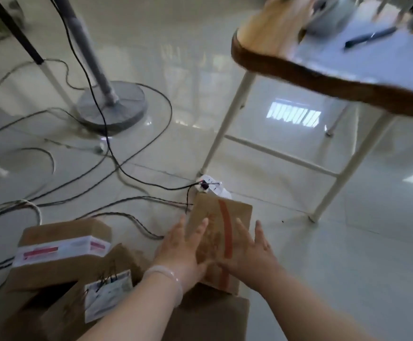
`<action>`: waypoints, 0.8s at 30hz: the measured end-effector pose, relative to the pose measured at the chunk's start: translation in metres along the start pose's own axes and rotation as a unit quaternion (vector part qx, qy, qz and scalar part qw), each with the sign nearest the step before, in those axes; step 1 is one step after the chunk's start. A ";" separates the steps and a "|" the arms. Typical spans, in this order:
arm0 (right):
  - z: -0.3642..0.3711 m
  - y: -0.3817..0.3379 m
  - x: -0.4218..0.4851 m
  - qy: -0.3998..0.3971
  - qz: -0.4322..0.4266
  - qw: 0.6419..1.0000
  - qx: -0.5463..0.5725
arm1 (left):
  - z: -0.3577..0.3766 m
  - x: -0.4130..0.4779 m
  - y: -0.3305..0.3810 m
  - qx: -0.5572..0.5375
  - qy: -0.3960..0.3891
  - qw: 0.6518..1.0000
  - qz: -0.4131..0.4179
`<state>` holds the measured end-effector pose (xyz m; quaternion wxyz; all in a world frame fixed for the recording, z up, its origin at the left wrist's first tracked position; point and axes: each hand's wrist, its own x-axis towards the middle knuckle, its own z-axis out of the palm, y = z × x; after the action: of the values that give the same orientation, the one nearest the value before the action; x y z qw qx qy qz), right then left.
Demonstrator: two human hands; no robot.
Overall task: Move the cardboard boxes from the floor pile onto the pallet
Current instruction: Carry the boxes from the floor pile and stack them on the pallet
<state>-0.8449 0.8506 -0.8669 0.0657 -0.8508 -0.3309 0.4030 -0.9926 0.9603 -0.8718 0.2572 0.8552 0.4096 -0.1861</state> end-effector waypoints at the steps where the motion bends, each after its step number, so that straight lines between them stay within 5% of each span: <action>1: 0.015 0.009 0.012 -0.002 0.007 0.999 0.045 | 0.014 0.013 -0.003 -0.006 -0.006 1.000 0.005; 6: 0.061 0.032 0.038 0.025 -0.026 0.982 0.186 | 0.054 0.043 -0.018 -0.062 -0.015 0.998 -0.014; 12: 0.009 0.009 0.044 0.043 -0.031 0.977 0.206 | 0.022 0.037 -0.005 -0.179 0.020 0.983 -0.024; 24: -0.202 -0.178 -0.145 0.039 -0.100 0.978 0.178 | -0.256 -0.149 0.041 -0.208 0.074 0.972 -0.077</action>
<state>-0.8543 0.9298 -0.5718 0.2691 -0.8030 -0.3345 0.4134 -1.0209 0.9994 -0.5770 0.3836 0.7602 0.5217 -0.0525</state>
